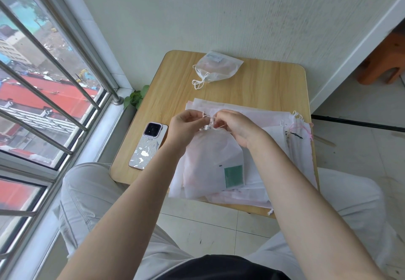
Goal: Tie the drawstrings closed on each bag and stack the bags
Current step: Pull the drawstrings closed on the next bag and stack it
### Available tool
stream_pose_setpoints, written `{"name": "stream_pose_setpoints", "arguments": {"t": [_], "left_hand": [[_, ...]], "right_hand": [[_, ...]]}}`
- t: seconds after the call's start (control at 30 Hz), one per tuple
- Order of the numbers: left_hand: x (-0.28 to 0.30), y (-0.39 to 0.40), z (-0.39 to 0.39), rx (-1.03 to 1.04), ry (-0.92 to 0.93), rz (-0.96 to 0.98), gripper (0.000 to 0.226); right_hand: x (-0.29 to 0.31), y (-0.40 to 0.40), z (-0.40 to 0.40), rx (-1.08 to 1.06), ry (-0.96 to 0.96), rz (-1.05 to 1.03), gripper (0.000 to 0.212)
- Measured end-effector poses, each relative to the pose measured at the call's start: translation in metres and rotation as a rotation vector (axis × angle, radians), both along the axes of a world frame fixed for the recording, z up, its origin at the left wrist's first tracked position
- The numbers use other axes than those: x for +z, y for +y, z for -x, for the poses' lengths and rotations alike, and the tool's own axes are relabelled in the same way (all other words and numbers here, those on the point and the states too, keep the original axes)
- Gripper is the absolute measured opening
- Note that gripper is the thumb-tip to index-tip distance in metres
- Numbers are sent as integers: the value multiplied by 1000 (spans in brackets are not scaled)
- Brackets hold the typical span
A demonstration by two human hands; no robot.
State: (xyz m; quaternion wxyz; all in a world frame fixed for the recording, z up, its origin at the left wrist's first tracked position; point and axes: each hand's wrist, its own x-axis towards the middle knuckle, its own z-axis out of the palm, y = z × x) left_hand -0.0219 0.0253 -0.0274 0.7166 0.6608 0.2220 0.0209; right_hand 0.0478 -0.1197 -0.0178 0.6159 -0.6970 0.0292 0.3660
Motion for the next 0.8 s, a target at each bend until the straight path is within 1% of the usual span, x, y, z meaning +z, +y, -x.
{"name": "stream_pose_setpoints", "arguments": {"t": [0.07, 0.17, 0.33, 0.47, 0.63, 0.73, 0.8], "left_hand": [[2, -3, 1, -10, 11, -14, 13], [3, -5, 2, -19, 30, -49, 12], [1, -3, 2, -19, 56, -60, 12], [3, -5, 3, -21, 74, -71, 13], [5, -6, 3, -22, 82, -81, 12], [6, -6, 2, -21, 84, -73, 12], [6, -6, 2, -20, 85, -69, 13]], "right_hand": [[0, 2, -2, -67, 29, -42, 14], [0, 2, -3, -61, -39, -35, 21], [-3, 0, -5, -50, -128, 15, 18], [-3, 0, -6, -127, -134, -60, 14], [2, -4, -9, -262, 8, -270, 14], [1, -5, -10, -301, 8, -336, 13], [-1, -5, -10, -319, -18, -344, 12]]}}
